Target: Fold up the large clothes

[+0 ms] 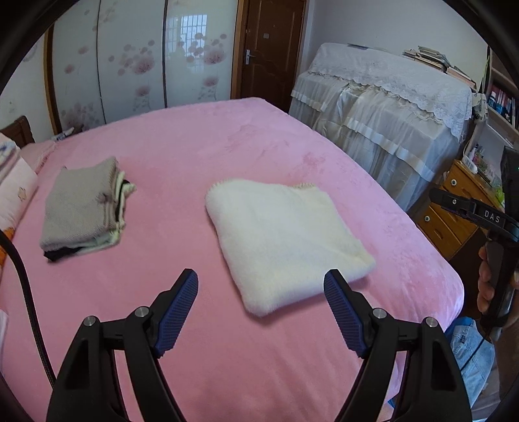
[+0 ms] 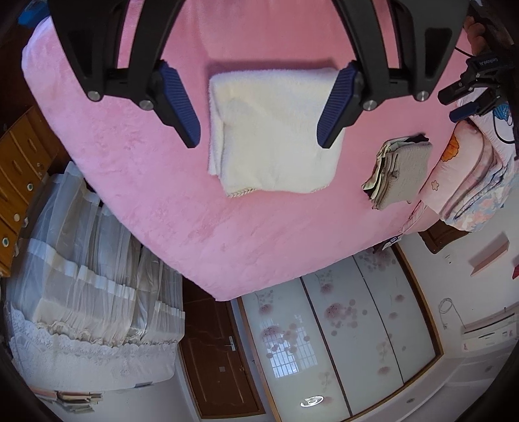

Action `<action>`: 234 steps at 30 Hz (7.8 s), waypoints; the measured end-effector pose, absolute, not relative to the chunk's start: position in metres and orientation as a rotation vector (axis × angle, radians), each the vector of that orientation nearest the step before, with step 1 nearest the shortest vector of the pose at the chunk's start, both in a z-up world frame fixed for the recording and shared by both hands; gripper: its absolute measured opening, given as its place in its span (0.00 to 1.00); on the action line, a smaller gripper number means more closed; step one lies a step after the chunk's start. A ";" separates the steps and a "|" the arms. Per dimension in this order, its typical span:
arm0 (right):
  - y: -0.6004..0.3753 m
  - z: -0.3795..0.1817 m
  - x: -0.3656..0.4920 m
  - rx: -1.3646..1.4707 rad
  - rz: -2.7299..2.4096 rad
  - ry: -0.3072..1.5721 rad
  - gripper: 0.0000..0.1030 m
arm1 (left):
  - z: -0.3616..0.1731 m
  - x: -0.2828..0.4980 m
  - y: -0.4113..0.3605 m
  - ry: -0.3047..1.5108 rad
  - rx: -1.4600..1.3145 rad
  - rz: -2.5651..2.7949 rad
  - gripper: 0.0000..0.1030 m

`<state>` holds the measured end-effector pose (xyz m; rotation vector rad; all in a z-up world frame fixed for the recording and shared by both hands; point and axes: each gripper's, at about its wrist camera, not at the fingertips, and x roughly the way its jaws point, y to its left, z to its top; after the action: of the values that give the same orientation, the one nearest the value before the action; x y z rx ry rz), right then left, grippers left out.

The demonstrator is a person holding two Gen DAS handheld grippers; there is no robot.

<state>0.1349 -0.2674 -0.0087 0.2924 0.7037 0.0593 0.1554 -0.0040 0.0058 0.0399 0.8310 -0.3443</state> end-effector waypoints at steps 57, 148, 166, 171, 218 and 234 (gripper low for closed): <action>-0.263 -0.248 0.346 0.542 0.440 1.252 0.70 | -0.241 0.373 -0.046 1.424 -0.459 -0.377 0.96; 0.282 -0.110 0.511 0.086 0.354 0.961 0.02 | -0.041 0.556 0.470 0.960 -0.132 0.026 0.11; 0.264 -0.129 0.517 0.148 0.300 1.042 0.00 | -0.054 0.555 0.467 0.999 -0.142 0.059 0.05; 0.255 -0.100 0.492 0.156 0.311 1.023 0.00 | -0.042 0.538 0.452 1.029 -0.109 0.069 0.16; -0.072 -0.045 0.065 0.224 0.542 1.201 0.03 | 0.034 0.157 0.068 1.112 -0.273 -0.079 0.47; -0.051 -0.140 0.090 0.249 0.355 0.935 0.03 | -0.075 0.188 0.044 1.053 -0.143 -0.031 0.47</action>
<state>0.0898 -0.0509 -0.1396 0.2493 0.9349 0.3547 0.1880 0.0437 -0.0751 -0.1435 1.0527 -0.0312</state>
